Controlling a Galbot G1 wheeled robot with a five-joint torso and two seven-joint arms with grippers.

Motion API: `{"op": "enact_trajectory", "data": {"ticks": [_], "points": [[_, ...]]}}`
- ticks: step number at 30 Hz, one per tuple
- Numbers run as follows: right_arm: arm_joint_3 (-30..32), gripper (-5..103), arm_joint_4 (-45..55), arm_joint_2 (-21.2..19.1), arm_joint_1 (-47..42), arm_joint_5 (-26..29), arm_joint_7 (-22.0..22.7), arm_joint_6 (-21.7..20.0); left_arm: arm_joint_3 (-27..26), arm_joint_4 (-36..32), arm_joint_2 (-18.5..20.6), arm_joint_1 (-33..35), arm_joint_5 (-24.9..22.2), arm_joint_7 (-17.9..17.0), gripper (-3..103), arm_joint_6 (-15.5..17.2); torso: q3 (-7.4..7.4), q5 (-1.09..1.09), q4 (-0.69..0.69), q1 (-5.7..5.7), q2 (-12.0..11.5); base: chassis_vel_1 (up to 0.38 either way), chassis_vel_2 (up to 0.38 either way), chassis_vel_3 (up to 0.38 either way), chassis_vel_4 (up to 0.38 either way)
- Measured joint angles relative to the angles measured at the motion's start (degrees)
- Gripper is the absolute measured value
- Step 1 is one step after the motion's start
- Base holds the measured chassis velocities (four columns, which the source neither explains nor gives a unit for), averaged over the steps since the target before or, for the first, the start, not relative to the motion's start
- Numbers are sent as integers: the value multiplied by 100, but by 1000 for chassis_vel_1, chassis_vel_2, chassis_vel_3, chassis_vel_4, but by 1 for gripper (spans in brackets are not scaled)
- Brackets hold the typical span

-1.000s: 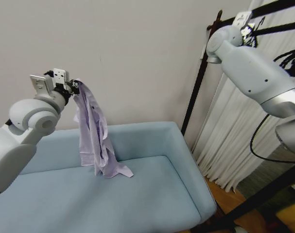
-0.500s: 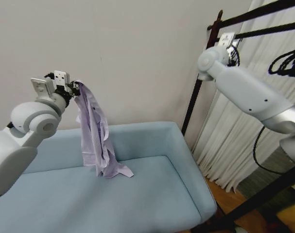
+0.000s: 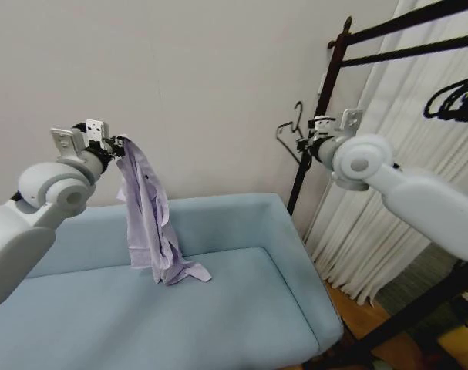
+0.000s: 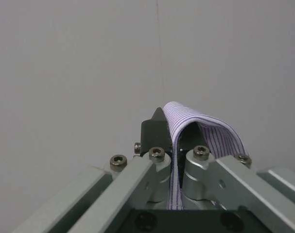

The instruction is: Pick up the clothes from the sofa and hang them on the clothes hanger.

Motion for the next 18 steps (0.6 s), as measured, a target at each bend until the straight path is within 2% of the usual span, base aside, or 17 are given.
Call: {"op": "enact_trajectory", "data": {"ticks": [2,3,6,7,9,13,18], "points": [[514,1,398,-36,-411,364,-427,-48,44,120,54,-39,-302,254,1,-130,0,-1,1,0,0,0,0,0,0],[514,1,398,-36,-411,364,-427,-48,44,120,54,-39,-302,254,1,-130,0,-1,1,0,0,0,0,0,0],[1088,1,966,-158,-964,754,-920,-137,84,289,173,-107,-700,613,1,-276,0,0,0,0,1,0,0,0,0],[1088,1,966,-158,-964,754,-920,-137,84,289,173,-107,-700,613,1,-276,0,0,0,0,1,0,0,0,0],[1512,1,1384,-198,-1372,965,-1080,-229,148,392,273,-194,-880,845,1,-312,0,1,-1,0,0,0,0,0,0],[2028,1,2107,-119,-1825,1251,-993,-279,325,439,375,-419,-1085,960,1,-355,-1,0,0,-1,1,0,0,0,0],[2032,1,2538,92,-1935,1288,-837,-211,526,407,412,-613,-1140,928,1,-357,-1,1,-1,-1,1,0,0,0,0]]}}
